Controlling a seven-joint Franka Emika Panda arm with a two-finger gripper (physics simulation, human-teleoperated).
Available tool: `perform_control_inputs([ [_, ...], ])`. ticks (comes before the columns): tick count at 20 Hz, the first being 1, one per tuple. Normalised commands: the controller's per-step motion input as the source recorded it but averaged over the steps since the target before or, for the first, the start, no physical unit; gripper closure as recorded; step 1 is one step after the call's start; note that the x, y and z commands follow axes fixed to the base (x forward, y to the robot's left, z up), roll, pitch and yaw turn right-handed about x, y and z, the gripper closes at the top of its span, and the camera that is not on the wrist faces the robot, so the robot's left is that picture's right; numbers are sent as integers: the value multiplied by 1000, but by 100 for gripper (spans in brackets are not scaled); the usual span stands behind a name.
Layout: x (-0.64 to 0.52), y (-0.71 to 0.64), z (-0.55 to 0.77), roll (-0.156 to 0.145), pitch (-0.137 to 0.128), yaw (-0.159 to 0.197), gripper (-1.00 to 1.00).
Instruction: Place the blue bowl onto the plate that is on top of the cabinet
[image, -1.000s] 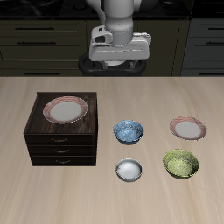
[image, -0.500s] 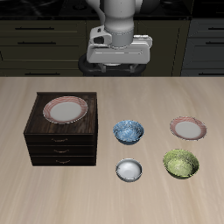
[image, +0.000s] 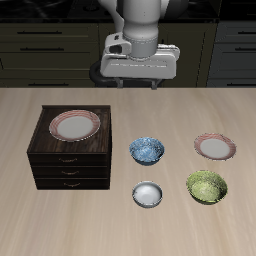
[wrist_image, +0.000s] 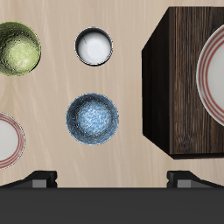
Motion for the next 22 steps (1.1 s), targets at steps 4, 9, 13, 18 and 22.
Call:
perform_control_inputs([
  [4,352,216,49,16,13,-50,-100],
  [9,227,296,-58,24,-1,-20,-100],
  [13,218,305,-96,21,3,0,-100],
  [18,52,146,-121,12,19,-1,-100],
  [22,-76,143,-135,25,-8,9,-100],
])
